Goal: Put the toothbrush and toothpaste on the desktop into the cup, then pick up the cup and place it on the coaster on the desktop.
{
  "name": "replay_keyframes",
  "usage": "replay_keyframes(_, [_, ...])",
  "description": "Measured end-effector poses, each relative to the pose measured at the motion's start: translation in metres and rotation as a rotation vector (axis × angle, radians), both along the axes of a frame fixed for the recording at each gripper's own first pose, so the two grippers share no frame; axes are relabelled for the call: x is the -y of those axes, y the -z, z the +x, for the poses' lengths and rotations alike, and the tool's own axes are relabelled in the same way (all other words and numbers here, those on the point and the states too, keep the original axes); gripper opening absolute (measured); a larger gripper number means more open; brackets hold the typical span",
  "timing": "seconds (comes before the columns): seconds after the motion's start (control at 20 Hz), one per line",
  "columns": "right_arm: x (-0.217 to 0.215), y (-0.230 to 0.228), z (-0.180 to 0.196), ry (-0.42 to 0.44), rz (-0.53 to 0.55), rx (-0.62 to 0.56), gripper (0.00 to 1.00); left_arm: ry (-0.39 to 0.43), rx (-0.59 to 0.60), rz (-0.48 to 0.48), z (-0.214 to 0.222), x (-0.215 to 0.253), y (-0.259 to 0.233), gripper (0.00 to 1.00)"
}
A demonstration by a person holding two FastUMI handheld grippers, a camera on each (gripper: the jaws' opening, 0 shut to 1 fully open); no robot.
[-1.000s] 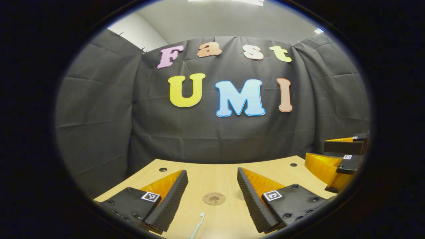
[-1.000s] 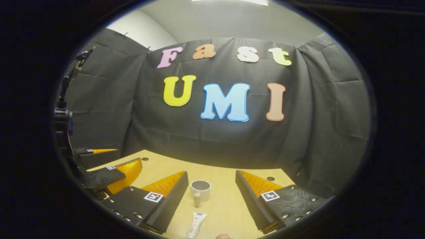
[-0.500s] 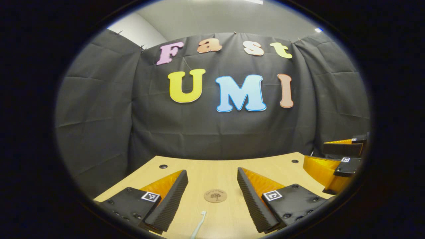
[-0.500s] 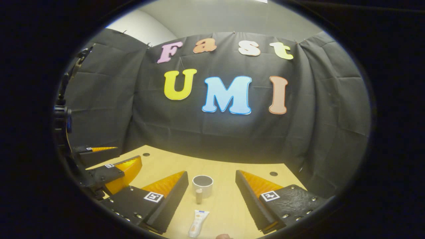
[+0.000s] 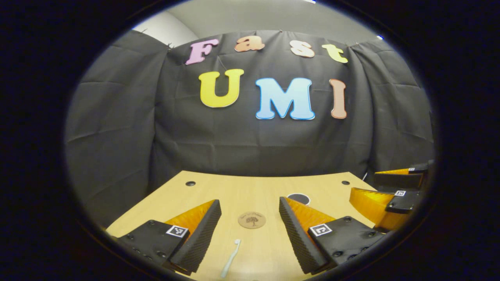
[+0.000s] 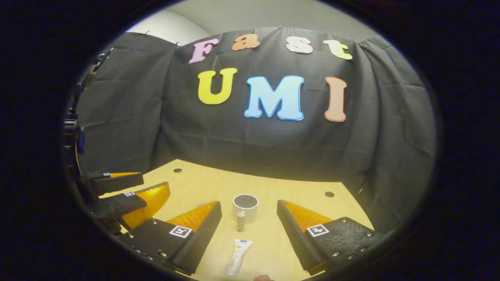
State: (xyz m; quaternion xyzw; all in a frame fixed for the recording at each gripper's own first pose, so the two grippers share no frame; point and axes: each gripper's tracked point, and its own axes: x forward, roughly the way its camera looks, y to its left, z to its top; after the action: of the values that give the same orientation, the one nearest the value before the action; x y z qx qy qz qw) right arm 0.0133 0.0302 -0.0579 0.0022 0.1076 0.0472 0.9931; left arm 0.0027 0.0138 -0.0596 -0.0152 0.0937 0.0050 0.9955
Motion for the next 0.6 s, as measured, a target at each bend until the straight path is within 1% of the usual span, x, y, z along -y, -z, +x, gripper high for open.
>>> replay_keyframes(0.3, [-0.012,0.039,0.009,-0.023,0.024,-0.146,0.91,0.016,-0.176,0.003,0.008,-0.01,0.048,0.97])
replay_keyframes(0.6, [-0.029,0.09,0.02,-0.048,0.069,-0.337,0.91,0.041,-0.391,-0.012,0.021,-0.012,0.107,0.97])
